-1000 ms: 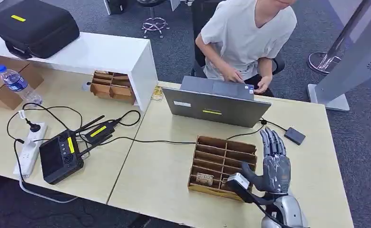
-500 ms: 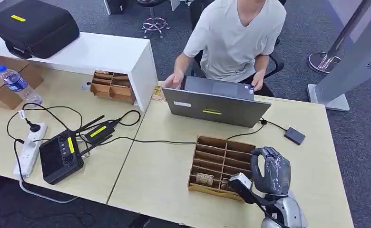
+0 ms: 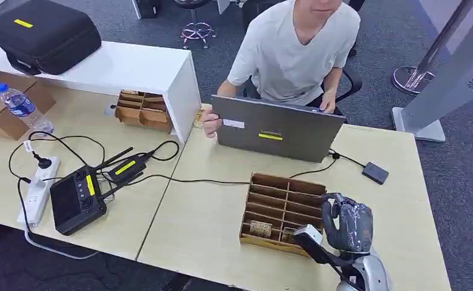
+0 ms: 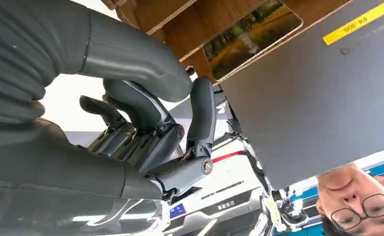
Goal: Pass the card to the sensor for recognition and then transmit it.
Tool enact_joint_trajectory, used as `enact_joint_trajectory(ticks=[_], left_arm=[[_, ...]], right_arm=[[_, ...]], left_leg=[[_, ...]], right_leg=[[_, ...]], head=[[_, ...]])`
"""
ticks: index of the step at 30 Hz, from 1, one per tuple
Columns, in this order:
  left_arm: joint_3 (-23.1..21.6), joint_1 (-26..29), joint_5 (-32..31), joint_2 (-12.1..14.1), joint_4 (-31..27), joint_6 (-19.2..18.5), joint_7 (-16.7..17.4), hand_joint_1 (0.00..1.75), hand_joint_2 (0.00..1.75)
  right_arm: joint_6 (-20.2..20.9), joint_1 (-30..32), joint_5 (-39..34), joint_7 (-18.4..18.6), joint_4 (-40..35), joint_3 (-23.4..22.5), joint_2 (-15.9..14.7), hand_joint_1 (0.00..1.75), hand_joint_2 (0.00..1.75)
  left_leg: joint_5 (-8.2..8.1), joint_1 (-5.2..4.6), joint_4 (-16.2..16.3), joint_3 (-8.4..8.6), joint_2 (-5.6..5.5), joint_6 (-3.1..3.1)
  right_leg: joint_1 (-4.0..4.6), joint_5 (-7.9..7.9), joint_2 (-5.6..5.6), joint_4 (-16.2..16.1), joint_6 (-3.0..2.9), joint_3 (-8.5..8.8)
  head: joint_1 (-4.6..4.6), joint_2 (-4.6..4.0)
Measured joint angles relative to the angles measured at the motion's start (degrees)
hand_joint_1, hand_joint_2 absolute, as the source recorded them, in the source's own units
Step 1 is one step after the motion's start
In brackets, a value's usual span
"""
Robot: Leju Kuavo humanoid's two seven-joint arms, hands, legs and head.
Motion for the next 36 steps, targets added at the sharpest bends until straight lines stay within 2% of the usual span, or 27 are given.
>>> enact_joint_trajectory(ticks=[18, 19, 36], left_arm=[[0.0, 0.0, 0.0, 0.0, 0.0, 0.1, 0.0, 0.0, 1.75], [0.0, 0.0, 0.0, 0.0, 0.0, 0.1, 0.0, 0.0, 1.75], [0.1, 0.0, -0.2, 0.0, 0.0, 0.1, 0.0, 0.0, 1.75]], right_arm=[[0.0, 0.3, 0.0, -0.1, -0.5, 0.0, -0.1, 1.75, 1.75], [0.0, 0.4, 0.1, -0.2, -0.6, 0.0, -0.1, 0.0, 1.75], [-0.1, 0.8, 0.5, -0.3, -1.7, 0.0, -0.1, 0.0, 1.75]], left_leg=[[0.0, 0.0, 0.0, 0.0, 0.0, 0.0], [0.0, 0.0, 0.0, 0.0, 0.0, 0.0], [0.0, 0.0, 0.0, -0.01, 0.0, 0.0]], right_leg=[[0.0, 0.0, 0.0, 0.0, 0.0, 0.0], [0.0, 0.0, 0.0, 0.0, 0.0, 0.0], [0.0, 0.0, 0.0, 0.0, 0.0, 0.0]], head=[[0.0, 0.0], [0.0, 0.0], [0.0, 0.0]])
